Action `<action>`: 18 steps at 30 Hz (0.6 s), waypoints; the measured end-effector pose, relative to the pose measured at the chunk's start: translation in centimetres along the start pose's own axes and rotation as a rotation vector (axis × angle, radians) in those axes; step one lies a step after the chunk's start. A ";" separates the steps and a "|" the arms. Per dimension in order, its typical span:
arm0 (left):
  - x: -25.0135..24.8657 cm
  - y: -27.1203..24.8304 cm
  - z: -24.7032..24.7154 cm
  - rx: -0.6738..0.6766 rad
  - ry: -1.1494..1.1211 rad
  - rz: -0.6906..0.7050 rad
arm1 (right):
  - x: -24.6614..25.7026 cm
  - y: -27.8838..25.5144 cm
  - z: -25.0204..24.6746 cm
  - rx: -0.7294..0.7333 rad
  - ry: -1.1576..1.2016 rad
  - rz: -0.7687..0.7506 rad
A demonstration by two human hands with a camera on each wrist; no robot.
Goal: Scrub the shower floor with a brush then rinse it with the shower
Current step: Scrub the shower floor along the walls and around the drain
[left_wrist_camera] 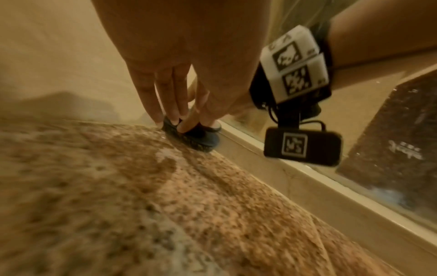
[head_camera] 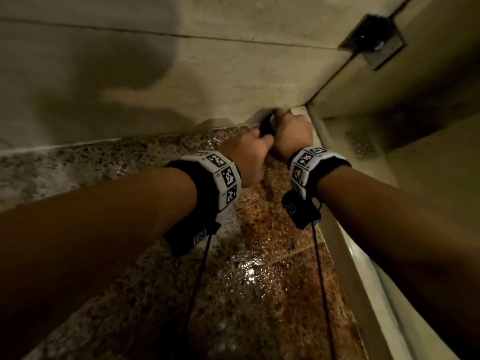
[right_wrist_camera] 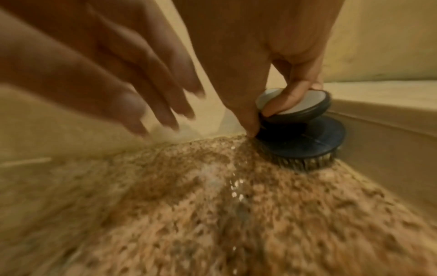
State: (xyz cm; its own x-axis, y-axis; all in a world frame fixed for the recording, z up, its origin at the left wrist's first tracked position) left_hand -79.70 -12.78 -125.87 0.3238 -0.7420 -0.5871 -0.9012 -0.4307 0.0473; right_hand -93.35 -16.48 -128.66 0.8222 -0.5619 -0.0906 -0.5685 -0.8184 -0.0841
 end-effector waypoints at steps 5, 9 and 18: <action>0.9 -0.7 -1.3 -0.077 0.082 -0.021 | -2.6 -2.0 1.5 0.125 -0.123 0.024; -0.3 -0.1 0.3 0.051 0.087 -0.007 | -6.0 -8.2 1.7 0.185 -0.247 -0.023; -0.1 -1.1 -1.0 0.031 0.086 -0.062 | -1.8 -10.4 1.3 0.175 0.130 0.052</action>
State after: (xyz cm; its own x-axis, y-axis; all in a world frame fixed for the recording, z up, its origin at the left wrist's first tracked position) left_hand -78.47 -12.68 -125.06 0.4012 -0.7567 -0.5161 -0.8870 -0.4615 -0.0129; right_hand -88.99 -6.78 -128.93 0.7818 -0.6229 0.0286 -0.5970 -0.7609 -0.2542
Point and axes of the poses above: each hand's wrist, its own y-axis towards the middle knuckle, its own z-axis out of the palm, x = y × z, the point moved 7 cm from there along y, towards the middle knuckle, and after that the axes turned 15 degrees about z, right-handed, at the moved point
